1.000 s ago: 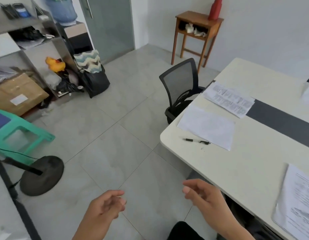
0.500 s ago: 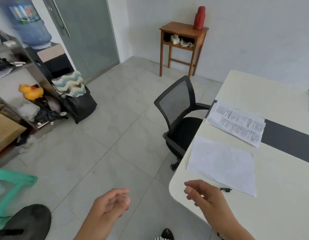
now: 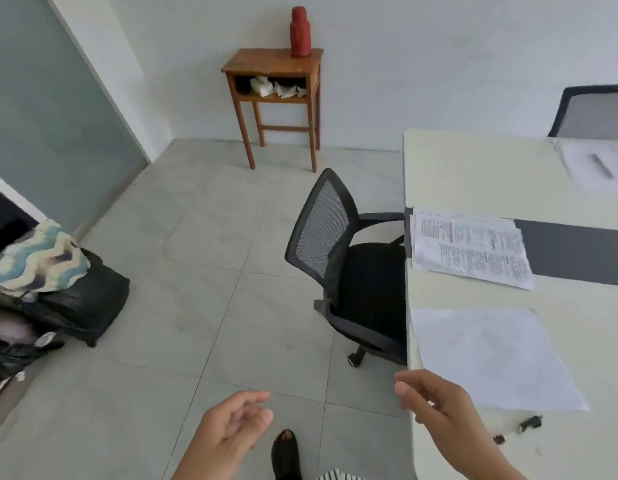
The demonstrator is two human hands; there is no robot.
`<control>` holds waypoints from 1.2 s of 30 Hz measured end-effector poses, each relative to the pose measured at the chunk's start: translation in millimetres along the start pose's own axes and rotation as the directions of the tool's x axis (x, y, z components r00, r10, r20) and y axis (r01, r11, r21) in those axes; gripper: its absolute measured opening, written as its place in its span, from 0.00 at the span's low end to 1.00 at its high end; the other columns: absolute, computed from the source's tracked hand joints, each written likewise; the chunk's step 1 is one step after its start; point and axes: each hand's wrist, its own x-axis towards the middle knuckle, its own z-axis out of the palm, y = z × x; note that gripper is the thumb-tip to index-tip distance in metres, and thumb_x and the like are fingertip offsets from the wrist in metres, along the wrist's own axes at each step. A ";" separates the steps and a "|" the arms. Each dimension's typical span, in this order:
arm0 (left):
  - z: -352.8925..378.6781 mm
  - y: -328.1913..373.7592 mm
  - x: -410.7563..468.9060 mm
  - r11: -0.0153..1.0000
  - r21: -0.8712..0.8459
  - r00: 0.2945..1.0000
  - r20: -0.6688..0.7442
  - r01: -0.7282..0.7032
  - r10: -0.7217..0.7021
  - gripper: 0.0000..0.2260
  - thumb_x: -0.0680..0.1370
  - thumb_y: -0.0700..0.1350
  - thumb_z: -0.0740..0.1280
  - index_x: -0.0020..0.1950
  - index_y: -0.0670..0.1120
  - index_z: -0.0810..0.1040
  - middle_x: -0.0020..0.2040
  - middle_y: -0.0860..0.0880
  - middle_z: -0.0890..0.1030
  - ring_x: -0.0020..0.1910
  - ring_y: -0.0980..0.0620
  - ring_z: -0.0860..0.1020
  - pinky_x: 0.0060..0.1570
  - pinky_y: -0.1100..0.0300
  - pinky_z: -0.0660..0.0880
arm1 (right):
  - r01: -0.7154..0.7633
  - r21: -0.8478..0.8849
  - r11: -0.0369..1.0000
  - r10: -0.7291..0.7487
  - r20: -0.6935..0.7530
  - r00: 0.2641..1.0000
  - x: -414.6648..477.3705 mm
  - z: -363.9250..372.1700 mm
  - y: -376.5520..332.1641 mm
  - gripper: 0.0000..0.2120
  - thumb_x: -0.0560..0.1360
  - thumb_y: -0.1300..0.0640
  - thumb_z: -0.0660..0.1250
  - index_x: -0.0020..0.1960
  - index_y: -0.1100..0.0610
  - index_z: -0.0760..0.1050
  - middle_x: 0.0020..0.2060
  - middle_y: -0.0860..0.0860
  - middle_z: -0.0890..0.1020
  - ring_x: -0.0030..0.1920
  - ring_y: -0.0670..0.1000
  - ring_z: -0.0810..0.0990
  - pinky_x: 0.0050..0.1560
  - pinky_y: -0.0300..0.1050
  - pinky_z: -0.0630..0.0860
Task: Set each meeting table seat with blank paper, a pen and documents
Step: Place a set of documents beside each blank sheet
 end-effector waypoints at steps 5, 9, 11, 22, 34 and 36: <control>-37.5 56.7 81.1 0.988 0.143 0.986 0.161 -0.057 0.034 0.16 0.64 0.51 0.70 0.50 0.49 0.81 0.44 0.46 0.85 0.42 0.51 0.84 0.45 0.56 0.76 | -0.080 0.044 0.996 0.086 -0.151 0.985 6.3 21.3 -21.9 0.03 0.75 0.53 0.70 0.47 0.45 0.82 0.38 0.40 0.85 0.41 0.41 0.82 0.41 0.31 0.74; -14.5 96.9 140.5 0.965 0.220 0.945 0.320 -0.143 0.067 0.20 0.62 0.58 0.70 0.50 0.52 0.81 0.45 0.45 0.85 0.44 0.51 0.83 0.46 0.57 0.77 | -0.194 0.122 0.973 0.223 -0.322 0.920 7.2 12.6 -12.6 0.03 0.75 0.54 0.72 0.47 0.47 0.82 0.39 0.44 0.86 0.43 0.43 0.83 0.41 0.35 0.75; 10.5 110.5 163.4 0.956 0.236 0.916 0.395 -0.175 0.070 0.15 0.66 0.54 0.69 0.51 0.53 0.81 0.46 0.46 0.85 0.46 0.54 0.83 0.48 0.60 0.76 | -0.235 0.151 0.960 0.275 -0.373 0.886 12.1 4.9 -5.6 0.03 0.74 0.55 0.72 0.46 0.47 0.83 0.39 0.45 0.86 0.41 0.44 0.83 0.39 0.35 0.76; 127.6 202.2 269.8 0.857 0.401 0.790 0.612 -0.324 0.012 0.09 0.74 0.51 0.71 0.54 0.57 0.80 0.47 0.53 0.85 0.47 0.58 0.82 0.51 0.60 0.75 | -0.259 0.227 0.939 0.337 -0.451 0.827 128.2 -68.0 8.3 0.03 0.75 0.49 0.70 0.48 0.43 0.81 0.38 0.38 0.84 0.43 0.40 0.82 0.42 0.34 0.75; 262.1 260.6 429.8 0.574 0.529 0.657 0.754 -0.625 0.020 0.16 0.76 0.51 0.69 0.63 0.52 0.75 0.60 0.55 0.76 0.59 0.58 0.74 0.62 0.60 0.69 | -0.361 0.303 0.882 0.471 -0.602 0.644 181.9 -105.6 -5.7 0.03 0.75 0.50 0.70 0.48 0.43 0.80 0.40 0.37 0.84 0.45 0.40 0.82 0.40 0.31 0.75; 292.4 264.3 462.3 0.499 0.541 0.640 0.768 -0.677 0.035 0.19 0.76 0.50 0.69 0.65 0.49 0.73 0.65 0.51 0.72 0.61 0.54 0.72 0.60 0.61 0.67 | -0.392 0.338 0.856 0.516 -0.623 0.589 187.5 -97.2 -11.6 0.03 0.75 0.51 0.71 0.47 0.43 0.81 0.39 0.37 0.84 0.44 0.40 0.82 0.39 0.32 0.75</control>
